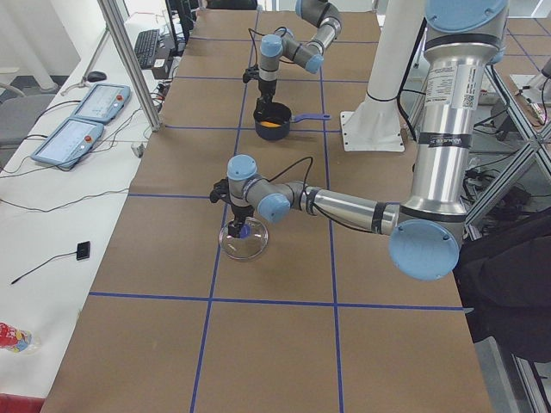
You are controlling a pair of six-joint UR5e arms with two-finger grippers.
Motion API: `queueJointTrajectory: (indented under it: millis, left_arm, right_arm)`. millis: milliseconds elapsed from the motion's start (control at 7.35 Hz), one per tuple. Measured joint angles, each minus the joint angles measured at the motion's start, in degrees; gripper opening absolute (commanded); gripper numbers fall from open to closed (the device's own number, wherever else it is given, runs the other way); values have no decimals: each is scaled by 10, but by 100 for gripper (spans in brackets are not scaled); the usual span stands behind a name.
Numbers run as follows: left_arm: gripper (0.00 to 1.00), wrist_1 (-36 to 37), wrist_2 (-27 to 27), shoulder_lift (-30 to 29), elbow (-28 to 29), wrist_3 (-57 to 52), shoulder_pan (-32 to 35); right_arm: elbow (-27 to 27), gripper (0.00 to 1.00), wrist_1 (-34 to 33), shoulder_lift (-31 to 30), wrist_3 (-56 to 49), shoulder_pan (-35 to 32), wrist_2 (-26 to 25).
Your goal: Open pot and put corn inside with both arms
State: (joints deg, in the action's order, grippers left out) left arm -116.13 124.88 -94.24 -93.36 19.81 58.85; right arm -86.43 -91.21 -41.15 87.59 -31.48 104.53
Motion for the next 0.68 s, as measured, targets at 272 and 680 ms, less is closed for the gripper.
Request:
queueJointTrajectory:
  millis: [272, 680]
  left_arm:
    - [98, 5, 37, -2, 0, -3, 32]
    - [98, 109, 97, -33, 2, -117, 127]
  right_arm:
    - [-44, 100, 0, -27, -63, -64, 35]
    - [-86, 100, 0, -113, -329, -233, 160]
